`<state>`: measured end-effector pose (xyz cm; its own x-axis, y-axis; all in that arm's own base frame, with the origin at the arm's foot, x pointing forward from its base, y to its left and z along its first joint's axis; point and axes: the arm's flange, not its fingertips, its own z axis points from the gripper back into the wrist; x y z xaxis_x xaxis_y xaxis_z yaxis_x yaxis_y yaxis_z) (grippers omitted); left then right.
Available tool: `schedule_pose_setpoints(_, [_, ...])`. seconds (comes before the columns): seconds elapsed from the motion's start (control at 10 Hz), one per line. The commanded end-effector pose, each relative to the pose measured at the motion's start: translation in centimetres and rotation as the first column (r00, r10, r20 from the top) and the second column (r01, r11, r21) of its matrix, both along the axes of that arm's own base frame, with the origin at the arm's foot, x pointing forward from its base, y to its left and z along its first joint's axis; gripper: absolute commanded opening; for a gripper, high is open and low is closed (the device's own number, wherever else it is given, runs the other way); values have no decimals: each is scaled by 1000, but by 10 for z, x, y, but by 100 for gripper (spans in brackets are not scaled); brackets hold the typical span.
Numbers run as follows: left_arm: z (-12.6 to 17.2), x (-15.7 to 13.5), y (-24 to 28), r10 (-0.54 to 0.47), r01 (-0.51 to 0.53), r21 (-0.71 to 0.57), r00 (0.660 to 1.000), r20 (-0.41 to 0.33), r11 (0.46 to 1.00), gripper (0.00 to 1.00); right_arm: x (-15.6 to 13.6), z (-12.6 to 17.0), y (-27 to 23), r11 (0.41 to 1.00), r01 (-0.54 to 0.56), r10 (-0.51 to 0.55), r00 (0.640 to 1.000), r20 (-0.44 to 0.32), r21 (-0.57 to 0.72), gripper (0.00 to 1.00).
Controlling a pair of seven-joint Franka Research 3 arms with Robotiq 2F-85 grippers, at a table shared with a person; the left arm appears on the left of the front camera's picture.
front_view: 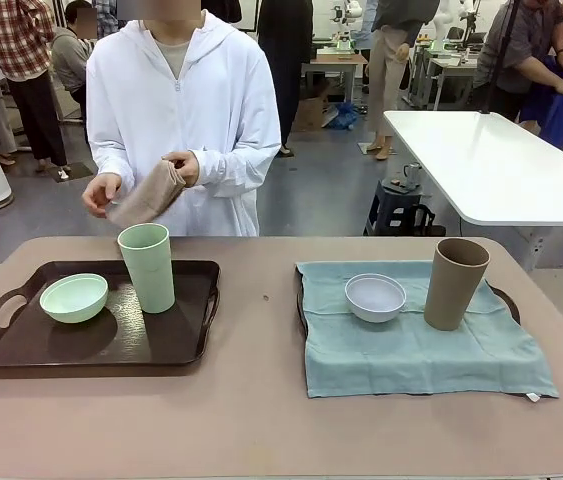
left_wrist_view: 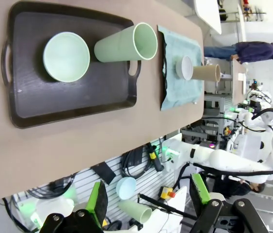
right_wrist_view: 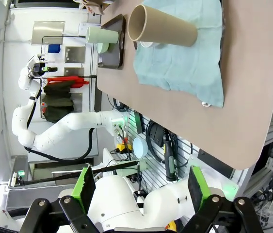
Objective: Set up a tray with a mat and arrange the tableware.
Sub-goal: Pick up the Picnic Bowl and Reusable plastic cup from the Handle tray in front of the human's position and hold them in the air.
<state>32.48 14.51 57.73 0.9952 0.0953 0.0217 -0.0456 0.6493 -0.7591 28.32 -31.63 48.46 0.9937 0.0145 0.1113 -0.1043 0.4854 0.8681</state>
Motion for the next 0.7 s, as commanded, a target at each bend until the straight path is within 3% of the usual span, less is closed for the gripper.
schedule_pose_setpoints(0.0, [8, 9, -11, -40, 42, 91, 999, -23, 995, 89, 11, 31, 18, 998, -40, 47, 982, 183, -42, 100])
schedule_pose_setpoints(0.2, [34, 14, -34, -114, 131, 320, 991, -72, 938, 89, 32, 73, 98, 978, -120, 172, 927, 333, -169, 100])
schedule_pose_setpoints(0.3, [48, 16, -41, -126, 148, 404, 989, -80, 903, 89, 41, 88, 138, 955, -149, 248, 876, 414, -256, 100])
schedule_pose_setpoints(0.4, [67, 13, -48, -108, 138, 485, 990, -90, 864, 89, 50, 97, 182, 934, -195, 327, 802, 500, -299, 100])
schedule_pose_setpoints(0.6, [92, 16, -63, -64, 107, 580, 993, -95, 808, 89, 66, 96, 253, 912, -245, 401, 703, 588, -329, 100])
